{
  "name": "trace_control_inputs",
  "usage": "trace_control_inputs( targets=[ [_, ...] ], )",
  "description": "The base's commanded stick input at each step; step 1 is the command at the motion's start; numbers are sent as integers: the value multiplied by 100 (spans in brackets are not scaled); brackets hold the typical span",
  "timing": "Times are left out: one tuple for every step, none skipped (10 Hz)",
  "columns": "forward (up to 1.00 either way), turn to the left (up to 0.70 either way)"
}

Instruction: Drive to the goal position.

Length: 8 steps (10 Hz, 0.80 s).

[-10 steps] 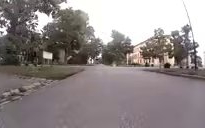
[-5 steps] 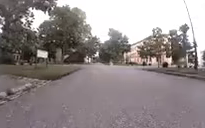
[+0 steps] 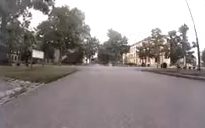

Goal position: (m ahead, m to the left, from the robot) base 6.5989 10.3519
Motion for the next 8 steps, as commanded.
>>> trace_control_inputs(
  targets=[
    [70,0],
    [70,0],
    [70,0],
    [70,0],
    [70,0],
    [70,0],
    [70,0],
    [70,0]
  ],
)
